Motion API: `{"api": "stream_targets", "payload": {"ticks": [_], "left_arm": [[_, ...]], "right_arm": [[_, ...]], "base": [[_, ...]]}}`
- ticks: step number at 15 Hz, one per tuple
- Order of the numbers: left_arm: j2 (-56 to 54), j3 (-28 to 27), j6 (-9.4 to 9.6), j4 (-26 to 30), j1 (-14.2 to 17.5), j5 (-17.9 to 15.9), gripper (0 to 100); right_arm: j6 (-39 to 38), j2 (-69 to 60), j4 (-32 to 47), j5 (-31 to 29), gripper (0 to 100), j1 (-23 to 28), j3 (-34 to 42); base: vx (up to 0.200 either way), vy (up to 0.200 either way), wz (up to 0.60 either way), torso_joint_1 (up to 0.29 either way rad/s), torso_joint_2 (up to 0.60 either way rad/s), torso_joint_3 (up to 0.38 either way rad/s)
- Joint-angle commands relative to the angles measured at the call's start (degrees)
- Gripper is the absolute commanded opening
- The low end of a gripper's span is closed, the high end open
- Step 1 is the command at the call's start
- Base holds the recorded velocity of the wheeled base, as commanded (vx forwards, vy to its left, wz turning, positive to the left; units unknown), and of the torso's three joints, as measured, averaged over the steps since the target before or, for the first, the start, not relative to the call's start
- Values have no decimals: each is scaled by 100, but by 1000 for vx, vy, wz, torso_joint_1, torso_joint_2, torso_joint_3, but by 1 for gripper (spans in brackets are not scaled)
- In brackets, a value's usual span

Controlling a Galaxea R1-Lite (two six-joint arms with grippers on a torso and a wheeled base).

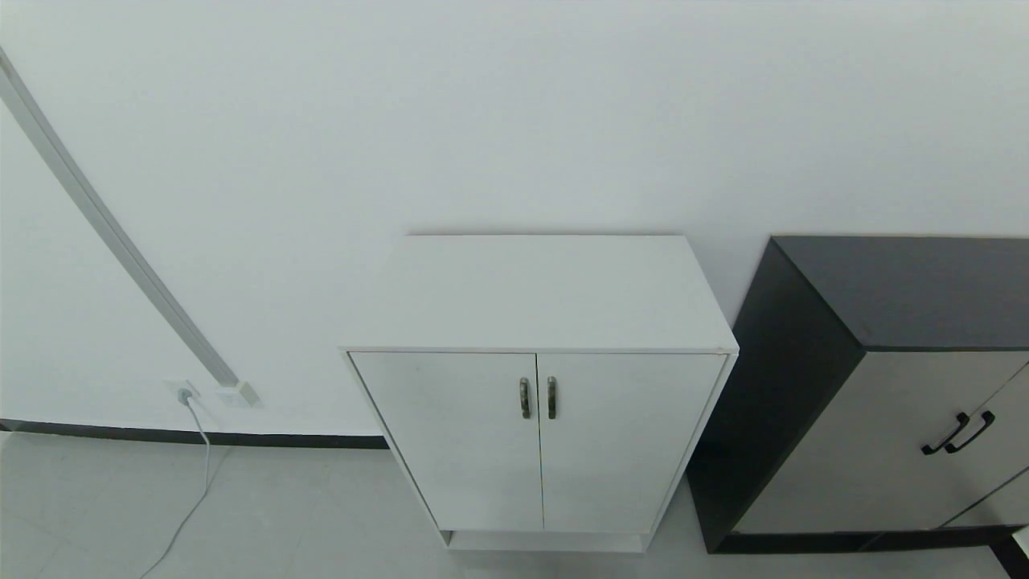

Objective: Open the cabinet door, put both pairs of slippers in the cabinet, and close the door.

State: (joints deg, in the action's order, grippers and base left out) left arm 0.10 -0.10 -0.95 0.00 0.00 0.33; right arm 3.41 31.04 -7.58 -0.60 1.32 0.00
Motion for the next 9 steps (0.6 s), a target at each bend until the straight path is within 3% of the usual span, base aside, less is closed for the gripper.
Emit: {"api": "stream_targets", "payload": {"ticks": [1,9], "left_arm": [[-1,1,-2,0,0,2,0],[-1,1,7,0,0,2,0]], "right_arm": [[1,-265,134,33,0,-9,0],[-16,-1179,468,-19,0,-97,-18]], "base": [[0,0,0,0,0,0],[0,0,0,0,0,0]]}}
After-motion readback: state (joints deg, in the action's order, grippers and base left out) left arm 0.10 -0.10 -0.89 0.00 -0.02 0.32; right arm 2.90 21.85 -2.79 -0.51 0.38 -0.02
